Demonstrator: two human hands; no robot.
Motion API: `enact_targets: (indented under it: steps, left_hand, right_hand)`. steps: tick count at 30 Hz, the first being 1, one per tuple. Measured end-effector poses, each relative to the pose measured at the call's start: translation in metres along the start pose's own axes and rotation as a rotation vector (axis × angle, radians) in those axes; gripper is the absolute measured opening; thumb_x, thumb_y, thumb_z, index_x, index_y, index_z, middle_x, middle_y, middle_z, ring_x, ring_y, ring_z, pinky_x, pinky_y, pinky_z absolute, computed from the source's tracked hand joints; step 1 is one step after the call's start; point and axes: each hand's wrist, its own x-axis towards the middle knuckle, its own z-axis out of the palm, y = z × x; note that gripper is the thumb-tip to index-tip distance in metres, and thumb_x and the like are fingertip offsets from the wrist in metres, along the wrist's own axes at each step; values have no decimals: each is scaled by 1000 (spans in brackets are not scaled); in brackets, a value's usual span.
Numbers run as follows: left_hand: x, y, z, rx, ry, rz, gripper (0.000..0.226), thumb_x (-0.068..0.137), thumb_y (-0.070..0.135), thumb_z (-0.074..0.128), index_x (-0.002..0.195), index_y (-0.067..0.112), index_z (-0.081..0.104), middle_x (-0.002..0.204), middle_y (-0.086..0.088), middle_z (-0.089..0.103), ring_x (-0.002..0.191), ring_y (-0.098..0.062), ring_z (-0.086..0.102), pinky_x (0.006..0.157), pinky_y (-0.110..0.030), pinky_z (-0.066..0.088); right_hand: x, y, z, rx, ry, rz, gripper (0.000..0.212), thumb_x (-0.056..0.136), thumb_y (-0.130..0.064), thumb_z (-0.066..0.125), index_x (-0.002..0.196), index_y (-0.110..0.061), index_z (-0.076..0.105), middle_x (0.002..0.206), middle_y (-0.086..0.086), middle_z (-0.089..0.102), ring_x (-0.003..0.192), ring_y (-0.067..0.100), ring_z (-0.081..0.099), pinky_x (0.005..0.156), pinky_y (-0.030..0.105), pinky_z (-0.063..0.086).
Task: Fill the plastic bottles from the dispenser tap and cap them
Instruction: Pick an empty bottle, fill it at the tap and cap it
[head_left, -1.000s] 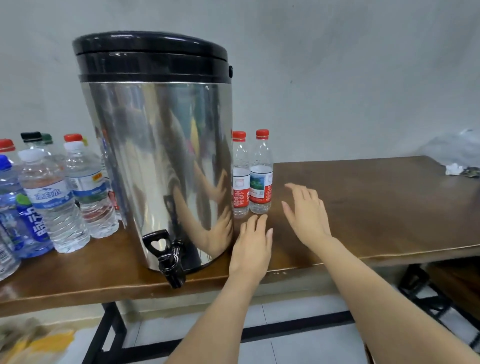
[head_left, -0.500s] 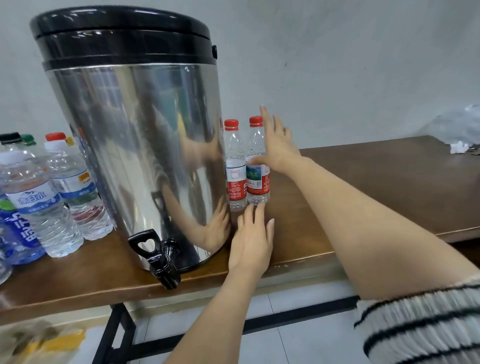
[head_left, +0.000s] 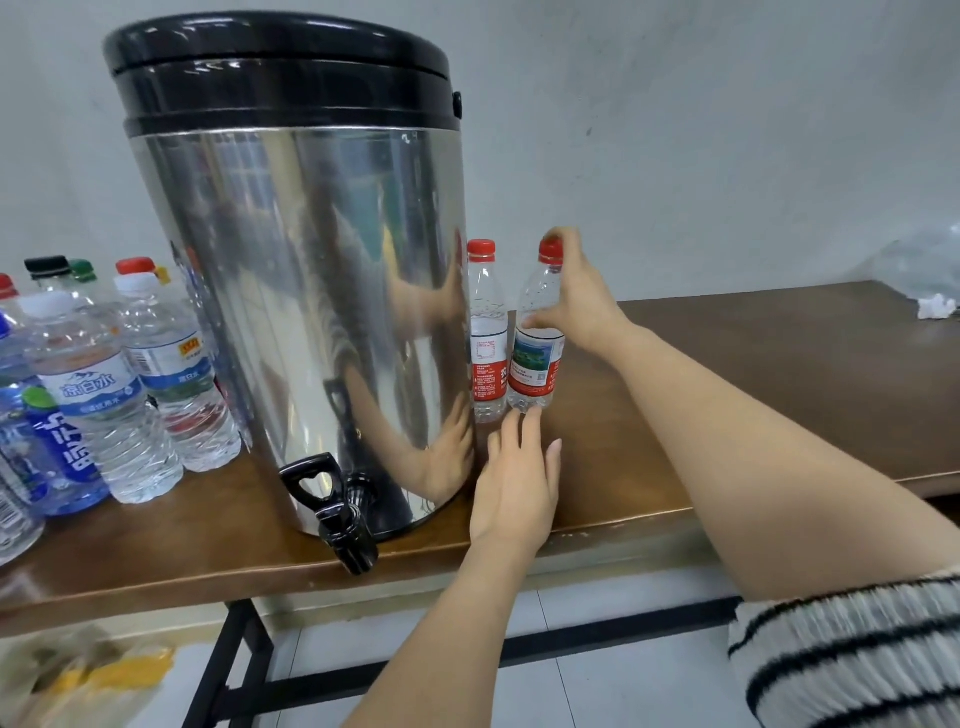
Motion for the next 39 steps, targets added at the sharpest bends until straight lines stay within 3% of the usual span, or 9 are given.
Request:
enact_targets:
  steps: [11, 14, 17, 22, 26, 29, 32, 36, 39]
  left_hand:
    - [-9, 6, -13, -55, 18, -28, 82, 101, 50, 42, 156, 20, -11, 166, 0, -2, 153, -16, 3, 119, -29, 12]
    - [-13, 10, -20, -291, 4, -50, 100, 91, 57, 57, 154, 32, -17, 166, 7, -5, 152, -11, -1, 120, -32, 9]
    - [-20, 16, -30, -619, 58, -50, 107, 83, 47, 75, 152, 47, -7, 163, 14, 12, 150, -9, 16, 120, -42, 27]
    - [-45, 21, -52, -749, 125, 26, 92, 82, 25, 80, 152, 37, 22, 149, 13, 44, 136, -5, 44, 110, -38, 43]
    - [-65, 19, -69, -782, 56, 122, 93, 79, 18, 83, 152, 30, 27, 148, 13, 43, 136, -4, 43, 112, -34, 41]
    - [-73, 10, -90, -732, 110, 191, 77, 79, 6, 68, 145, 32, 37, 147, 9, 39, 140, -11, 37, 116, -40, 35]
    - [-72, 15, -130, -802, 218, 170, 56, 90, 6, 52, 134, 40, 43, 142, 15, 44, 138, -6, 39, 116, -28, 32]
    - [-63, 33, -184, -859, 56, 158, 39, 106, 16, 41, 144, 23, 42, 140, 16, 48, 124, 17, 44, 98, -7, 38]
    - [-61, 24, -200, -835, -56, 176, 39, 105, 15, 42, 143, 17, 47, 141, 6, 54, 123, 6, 52, 92, -8, 43]
  right_hand:
    - [-78, -15, -28, 136, 46, -27, 86, 84, -11, 76, 149, -36, 25, 152, -3, 36, 138, 21, 39, 109, 46, 42]
    - [-101, -28, -40, 179, 50, -47, 90, 83, -16, 78, 149, -40, 23, 155, -7, 33, 140, 19, 38, 109, 47, 42]
    - [-119, -39, -47, 260, 48, -31, 97, 79, -17, 82, 146, -50, 20, 152, -16, 35, 136, 15, 43, 106, 45, 47]
    - [-150, -50, -45, 456, 43, 42, 102, 76, -22, 84, 150, -42, 17, 133, -26, 41, 117, 0, 51, 87, 13, 51]
    - [-177, -52, -31, 499, -4, 104, 92, 71, -27, 87, 143, -38, 31, 127, -16, 56, 113, 4, 60, 95, 32, 54]
    - [-191, -54, -25, 510, 52, 138, 80, 72, -24, 86, 135, -35, 38, 111, -23, 61, 101, -10, 60, 82, 18, 53]
    - [-199, -61, -19, 469, 36, 141, 77, 73, -29, 85, 131, -37, 35, 114, -20, 61, 99, -7, 60, 79, 13, 46]
    - [-210, -79, -2, 390, -45, 99, 79, 72, -35, 85, 134, -40, 36, 128, -16, 57, 114, 5, 56, 93, 27, 50]
    - [-219, -89, 7, 386, -56, 70, 81, 74, -33, 83, 139, -41, 36, 135, -19, 51, 123, 4, 51, 103, 36, 48]
